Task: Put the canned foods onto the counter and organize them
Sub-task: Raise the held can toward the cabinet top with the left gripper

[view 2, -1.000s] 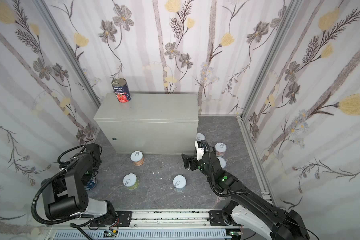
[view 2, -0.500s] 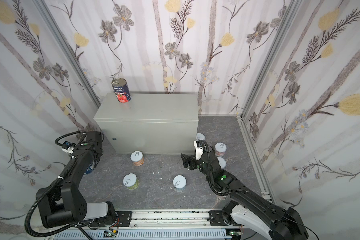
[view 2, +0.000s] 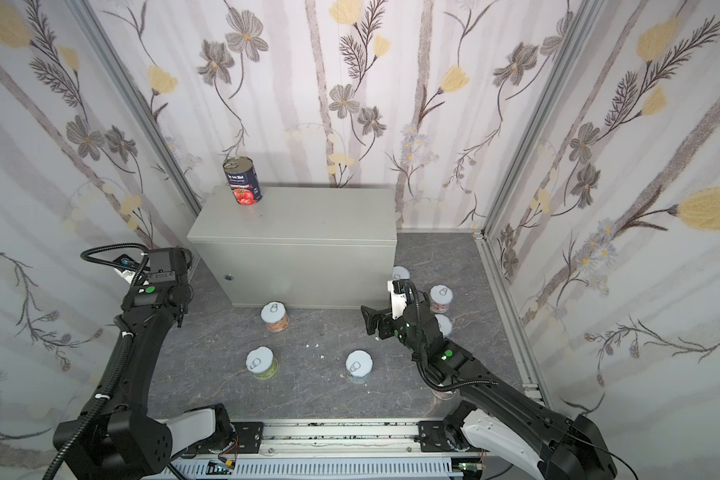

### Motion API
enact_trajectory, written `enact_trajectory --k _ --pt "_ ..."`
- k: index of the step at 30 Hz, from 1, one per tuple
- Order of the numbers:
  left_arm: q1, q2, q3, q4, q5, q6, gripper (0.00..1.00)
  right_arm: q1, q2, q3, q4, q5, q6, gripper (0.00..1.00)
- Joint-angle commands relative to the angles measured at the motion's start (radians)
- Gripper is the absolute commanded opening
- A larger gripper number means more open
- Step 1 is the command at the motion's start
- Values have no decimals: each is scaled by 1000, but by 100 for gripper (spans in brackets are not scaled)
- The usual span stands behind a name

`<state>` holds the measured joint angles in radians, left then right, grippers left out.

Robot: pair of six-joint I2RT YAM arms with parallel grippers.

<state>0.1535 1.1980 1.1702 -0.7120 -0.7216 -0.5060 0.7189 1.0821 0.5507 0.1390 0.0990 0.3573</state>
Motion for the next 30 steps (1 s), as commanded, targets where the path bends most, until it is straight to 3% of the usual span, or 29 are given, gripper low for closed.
enact_trajectory --k 1,6,15,22,30 --pt "-1 10 54 88 5 102 67 1 -8 -8 25 -6 -7 100" --pt "0 15 117 89 61 172 68 1 -3 -9 27 -6 -6 100" --pt "-7 53 423 78 147 258 66 1 22 37 -23 -5 -23 100" --pt "-66 124 573 12 220 320 66 1 34 55 -26 -8 -23 100" --pt "-209 212 742 -57 237 383 66 1 54 86 -53 -4 -34 100"
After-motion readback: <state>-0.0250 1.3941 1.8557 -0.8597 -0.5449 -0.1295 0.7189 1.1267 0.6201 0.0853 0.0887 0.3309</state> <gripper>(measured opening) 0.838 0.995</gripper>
